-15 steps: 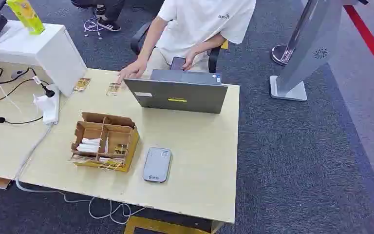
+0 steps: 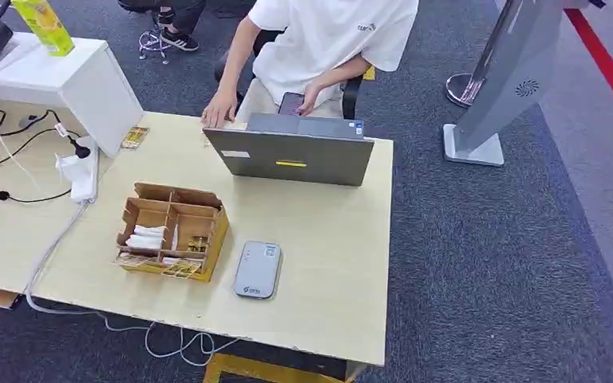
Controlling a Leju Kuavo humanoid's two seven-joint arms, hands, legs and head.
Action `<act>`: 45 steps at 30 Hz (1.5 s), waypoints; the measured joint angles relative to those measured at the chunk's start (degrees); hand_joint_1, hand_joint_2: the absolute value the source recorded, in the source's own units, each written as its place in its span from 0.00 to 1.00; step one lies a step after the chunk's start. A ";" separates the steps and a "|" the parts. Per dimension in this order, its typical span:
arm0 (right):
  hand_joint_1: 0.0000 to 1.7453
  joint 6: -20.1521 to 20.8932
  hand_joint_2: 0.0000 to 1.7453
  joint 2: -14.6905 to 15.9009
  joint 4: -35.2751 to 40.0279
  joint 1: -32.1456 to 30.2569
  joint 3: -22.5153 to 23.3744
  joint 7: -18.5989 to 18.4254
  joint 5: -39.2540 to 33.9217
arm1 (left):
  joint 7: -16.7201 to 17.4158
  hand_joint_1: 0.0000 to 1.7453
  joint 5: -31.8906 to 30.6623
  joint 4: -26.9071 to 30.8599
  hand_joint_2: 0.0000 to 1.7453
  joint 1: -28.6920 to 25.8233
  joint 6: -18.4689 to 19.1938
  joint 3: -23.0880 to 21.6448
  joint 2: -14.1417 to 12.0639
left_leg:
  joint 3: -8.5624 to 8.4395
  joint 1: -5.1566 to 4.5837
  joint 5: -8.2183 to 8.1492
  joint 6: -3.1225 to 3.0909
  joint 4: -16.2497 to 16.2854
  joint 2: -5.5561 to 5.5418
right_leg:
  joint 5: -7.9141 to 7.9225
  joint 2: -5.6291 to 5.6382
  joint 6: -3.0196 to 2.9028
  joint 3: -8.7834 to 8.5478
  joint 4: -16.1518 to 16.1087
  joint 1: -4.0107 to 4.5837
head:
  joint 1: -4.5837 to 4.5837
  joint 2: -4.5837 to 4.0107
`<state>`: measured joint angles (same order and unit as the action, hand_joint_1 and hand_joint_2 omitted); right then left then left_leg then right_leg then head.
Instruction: Pass the card to the sensor for recognition and then transmit it.
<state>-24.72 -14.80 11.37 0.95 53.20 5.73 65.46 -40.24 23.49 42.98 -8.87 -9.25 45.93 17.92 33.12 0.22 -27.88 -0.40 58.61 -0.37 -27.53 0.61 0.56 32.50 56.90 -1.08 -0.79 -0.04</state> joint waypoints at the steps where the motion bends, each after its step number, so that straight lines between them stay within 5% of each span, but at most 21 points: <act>1: 0.00 -0.26 1.00 -0.02 0.00 0.00 0.06 0.02 0.00 | 0.00 0.00 0.09 0.92 1.00 -0.18 0.00 -0.62 0.00 | 0.01 0.01 0.00 0.00 0.00 0.00 | 0.00 0.00 0.00 0.00 0.00 0.01 | 0.00 0.00; 5: 0.00 -1.07 1.00 -0.24 0.00 -0.01 0.37 0.05 -0.07 | 0.00 0.00 1.38 4.63 1.00 -1.78 -1.42 -2.96 0.07 | -0.01 0.02 -0.01 0.01 0.00 0.02 | -0.01 0.02 -0.01 0.01 0.00 0.01 | 0.00 0.00; 9: 0.00 -1.07 1.00 -0.46 0.00 -0.04 1.11 0.22 -0.79 | -0.04 0.00 1.60 18.75 1.00 -8.02 -2.84 -10.09 0.92 | -0.02 0.02 -0.05 0.06 0.00 0.02 | -0.04 0.02 -0.05 0.03 -0.01 0.01 | 0.00 0.00; 10: 0.00 -1.07 0.00 -0.52 0.00 -0.02 1.31 0.29 -0.98 | -0.04 0.00 1.01 22.71 1.00 -9.27 -2.47 -11.77 1.23 | -0.02 0.02 -0.05 0.06 0.00 -0.01 | -0.05 0.00 -0.06 0.02 -0.02 0.02 | 0.09 0.00; 14: 0.00 -1.10 0.00 -0.61 0.02 -0.03 2.01 0.29 -1.38 | -0.07 0.00 0.09 38.64 1.00 -13.32 -1.81 -17.12 1.58 | -0.06 0.02 -0.09 0.12 0.00 0.03 | -0.05 0.05 -0.07 0.04 0.00 0.02 | 0.04 0.00; 15: 0.00 -1.10 0.00 -0.59 0.02 -0.09 2.03 0.46 0.10 | -0.07 0.00 1.25 42.14 1.00 -12.68 0.76 -16.61 1.47 | -0.01 0.03 -0.06 0.12 0.00 -0.02 | -0.05 0.01 -0.07 0.03 0.00 0.03 | -0.02 0.00; 17: 0.00 -1.10 0.00 -0.06 0.00 0.01 0.98 1.25 3.79 | 1.03 0.00 1.03 43.90 1.00 -7.20 14.01 -11.09 -0.42 | 0.27 0.10 0.21 0.25 -0.05 -0.58 | -0.07 -0.55 -0.12 -0.03 0.06 0.07 | 0.07 0.00; 19: 0.00 -1.07 0.00 0.22 0.00 0.57 0.22 1.92 5.02 | 0.61 0.00 -3.02 45.29 1.00 -2.46 29.57 -0.72 -3.01 | 0.10 0.34 0.12 0.52 -0.05 -0.38 | 0.01 -0.38 -0.41 0.01 0.05 0.27 | 0.20 0.00; 21: 0.00 -1.07 0.00 0.42 0.00 0.60 -0.55 2.36 5.88 | 0.07 0.00 -8.36 48.01 1.00 1.97 33.84 8.49 -4.20 | -0.10 0.34 0.16 0.57 -0.05 -0.12 | 0.09 -0.10 -0.53 0.03 0.07 0.32 | -0.07 0.00; 24: 0.00 -1.05 0.00 0.61 -0.09 0.59 -1.16 2.84 6.71 | 0.00 0.00 -15.65 53.15 1.00 5.44 34.11 15.11 -5.11 | -0.05 0.42 0.21 0.63 -0.04 -0.20 | 0.07 -0.16 -0.54 0.03 0.08 0.39 | -0.13 0.00; 26: 0.00 -1.05 0.00 0.70 -0.31 0.94 -1.90 3.08 7.35 | 0.00 0.00 -19.85 57.55 1.00 6.94 29.32 16.47 -5.66 | -0.03 0.43 0.20 0.64 -0.04 -0.23 | 0.06 -0.19 -0.56 0.02 0.08 0.39 | -0.09 0.00; 29: 0.00 -0.99 0.00 0.74 -0.42 1.08 -2.47 3.19 7.78 | 0.00 0.00 -26.45 64.67 1.00 6.55 14.79 13.34 -8.24 | -0.06 0.40 0.19 0.64 -0.04 -0.13 | 0.06 -0.08 -0.56 0.08 0.07 0.38 | -0.09 0.00; 33: 0.00 -0.96 0.00 0.74 -0.59 1.40 -2.78 1.86 7.78 | 0.35 0.00 -45.64 71.39 1.00 3.20 -16.05 -3.33 -14.85 | -0.04 0.39 0.18 0.62 -0.03 -0.32 | 0.01 -0.25 -0.53 0.15 0.01 0.38 | -0.09 0.00; 35: 0.00 -0.96 0.00 0.74 -0.81 1.76 -3.06 1.22 8.24 | 5.50 0.00 -64.78 71.48 1.00 4.22 -23.55 -11.10 -18.41 | -0.04 0.40 0.19 0.62 -0.03 -0.43 | 0.00 -0.42 -0.53 0.06 0.01 0.38 | -0.02 0.00; 38: 0.00 -0.96 0.00 0.70 -0.98 2.22 -3.52 0.22 9.14 | 21.76 0.00 -93.75 69.42 1.00 8.99 -23.51 -19.34 -26.86 | -0.07 0.40 0.28 0.74 -0.03 -0.35 | 0.12 -0.35 -0.64 0.18 0.05 0.38 | 0.04 0.00; 42: 0.00 -0.96 0.00 0.70 -1.14 2.45 -3.61 0.33 9.05 | 32.68 0.00 -104.28 55.55 1.00 23.71 -18.97 -27.73 -38.45 | 0.01 0.46 0.58 0.85 -0.04 -0.45 | 0.28 -0.44 -0.81 0.14 0.15 0.40 | -0.07 0.00; 45: 0.00 -0.96 0.00 0.70 -1.14 2.56 -3.61 0.44 8.90 | 35.17 0.00 -106.03 47.06 1.00 31.09 -18.84 -33.54 -42.32 | 0.01 0.46 0.63 0.94 -0.06 -0.12 | 0.42 -0.10 -0.92 0.20 0.25 0.40 | -0.13 0.00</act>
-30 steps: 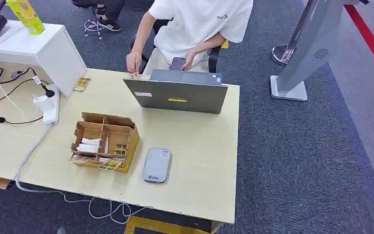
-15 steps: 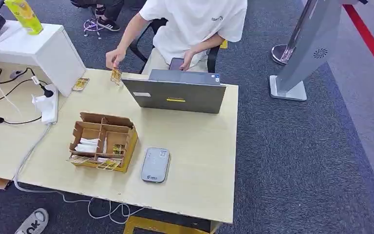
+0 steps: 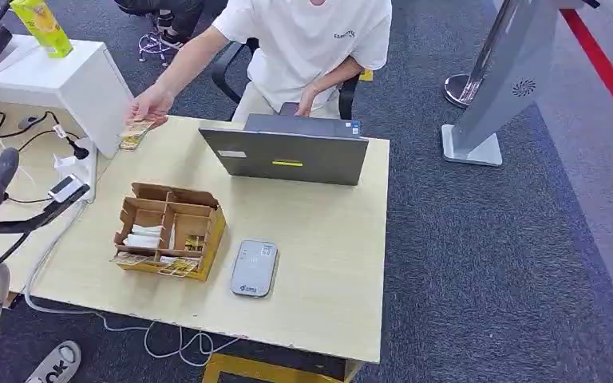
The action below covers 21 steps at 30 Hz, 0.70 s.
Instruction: Pass the card to the sensor for recognition and then transmit it.
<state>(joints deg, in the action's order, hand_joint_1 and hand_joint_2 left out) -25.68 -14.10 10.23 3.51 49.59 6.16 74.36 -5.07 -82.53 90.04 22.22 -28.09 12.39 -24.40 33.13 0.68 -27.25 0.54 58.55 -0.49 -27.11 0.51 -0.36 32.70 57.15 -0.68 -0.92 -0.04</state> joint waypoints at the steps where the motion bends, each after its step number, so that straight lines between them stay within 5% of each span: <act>1: 0.00 0.00 0.00 0.00 0.00 -0.03 0.00 0.00 0.00 | 0.57 0.00 -0.15 -1.51 1.00 1.14 0.00 -1.22 -0.85 | 0.01 0.00 -0.01 0.00 0.00 0.18 | 0.03 0.16 -0.01 0.06 0.01 0.00 | 0.00 0.00; 7: 0.00 0.00 0.00 0.00 -0.22 -0.02 0.02 -0.48 -0.04 | 4.15 0.00 -0.55 -6.97 1.00 4.30 1.25 -6.16 -3.06 | 0.14 -0.04 -0.10 -0.02 0.00 0.27 | 0.00 0.28 0.03 0.24 -0.07 -0.01 | 0.02 0.00; 21: 0.00 0.00 0.00 0.09 -0.22 -0.05 -0.07 -0.74 0.90 | 6.36 0.00 -1.33 -15.60 1.00 6.17 0.98 -11.75 -1.20 | 0.17 -0.03 -0.14 -0.06 0.00 0.36 | 0.01 0.36 0.02 0.30 -0.09 -0.01 | 0.00 0.00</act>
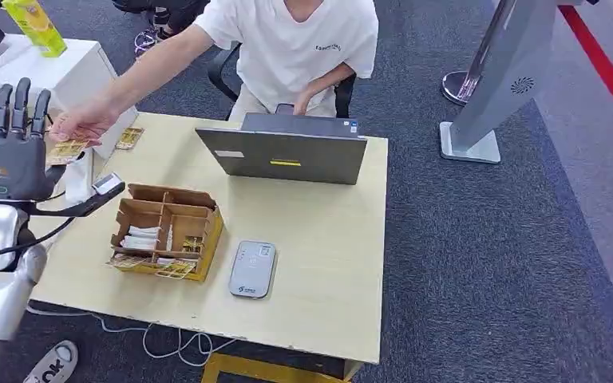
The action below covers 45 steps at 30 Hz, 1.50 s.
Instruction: Pass the card to the sensor for recognition and then transmit it.
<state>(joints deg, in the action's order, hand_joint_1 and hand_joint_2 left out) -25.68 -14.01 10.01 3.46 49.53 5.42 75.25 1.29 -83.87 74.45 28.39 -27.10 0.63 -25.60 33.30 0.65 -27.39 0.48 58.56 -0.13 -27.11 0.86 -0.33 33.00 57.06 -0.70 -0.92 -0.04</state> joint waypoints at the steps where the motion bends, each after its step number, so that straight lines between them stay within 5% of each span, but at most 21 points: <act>1: 0.00 0.00 0.00 0.00 -0.02 -0.01 -0.02 0.00 0.02 | 0.00 0.00 -0.04 -0.20 1.00 0.00 0.00 -0.09 0.09 | 0.00 0.00 0.00 0.00 0.00 0.00 | 0.00 0.00 0.00 0.00 0.00 0.00 | 0.00 0.00; 4: 0.00 0.00 0.00 0.00 -0.02 -0.04 -0.13 0.02 0.02 | 0.02 0.04 -0.04 -0.66 1.00 0.00 0.00 -0.37 0.37 | 0.00 0.00 0.00 0.00 0.00 0.00 | 0.00 0.00 0.00 0.00 0.00 0.00 | 0.00 0.00; 5: 0.00 0.00 0.00 0.00 0.00 -0.03 -0.20 0.02 0.02 | 0.02 1.00 -0.07 -0.77 1.00 0.00 0.00 -0.44 0.42 | 0.01 0.00 0.00 0.00 0.00 0.00 | 0.00 0.00 0.00 0.00 0.00 0.00 | 0.02 0.00; 25: 0.00 0.00 0.00 0.02 -0.02 -0.19 -0.33 -0.44 0.33 | -0.09 1.00 1.44 -1.75 1.00 -1.01 1.25 -0.81 1.03 | 0.01 0.00 -0.01 -0.01 0.00 0.01 | 0.00 0.00 0.00 0.01 0.00 0.00 | 0.00 0.00; 45: 0.00 0.00 0.00 0.02 -0.02 -0.25 -0.35 -0.46 0.46 | -0.59 1.00 4.15 -0.96 1.00 -2.90 1.40 -2.30 4.33 | 0.00 0.00 0.00 -0.01 0.00 0.00 | 0.00 -0.01 0.00 0.00 0.00 0.00 | 0.00 0.00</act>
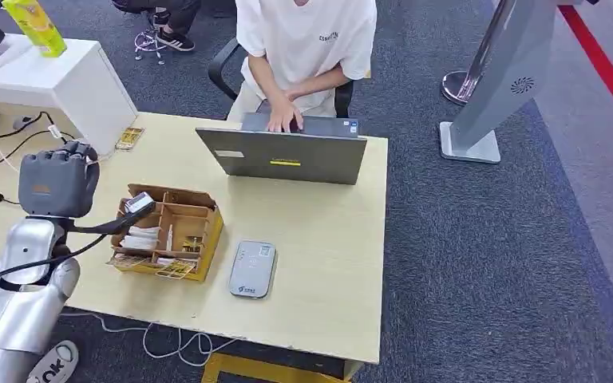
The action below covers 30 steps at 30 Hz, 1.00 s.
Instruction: Pass the card to the sensor for recognition and then transmit it.
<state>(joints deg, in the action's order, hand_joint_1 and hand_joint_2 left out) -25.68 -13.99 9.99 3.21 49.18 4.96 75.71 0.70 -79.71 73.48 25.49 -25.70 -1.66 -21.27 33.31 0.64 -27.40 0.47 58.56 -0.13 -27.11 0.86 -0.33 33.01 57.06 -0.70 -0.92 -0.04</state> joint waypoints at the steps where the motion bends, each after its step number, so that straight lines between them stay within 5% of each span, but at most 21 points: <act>1: 0.00 0.00 0.00 0.00 0.00 0.00 0.00 0.00 0.00 | 0.00 1.00 0.00 0.00 1.00 0.00 0.00 -0.02 0.04 | 0.00 0.00 0.00 0.00 0.00 0.00 | 0.00 0.00 0.00 0.00 0.00 0.00 | 0.00 0.00; 30: 0.00 0.00 0.00 0.00 0.00 -0.03 0.00 0.00 0.00 | 0.00 1.00 0.09 0.00 1.00 -0.04 0.00 -0.48 0.39 | 0.00 0.00 0.00 0.00 0.00 -0.01 | 0.00 0.00 0.00 0.00 0.01 0.00 | 0.00 0.00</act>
<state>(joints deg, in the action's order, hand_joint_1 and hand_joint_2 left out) -25.68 -13.99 9.99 3.18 49.18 4.96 75.71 0.70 -79.62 73.48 25.45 -25.70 -2.14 -20.87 33.31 0.64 -27.39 0.47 58.56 -0.14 -27.11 0.85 -0.33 33.00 57.07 -0.70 -0.92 -0.04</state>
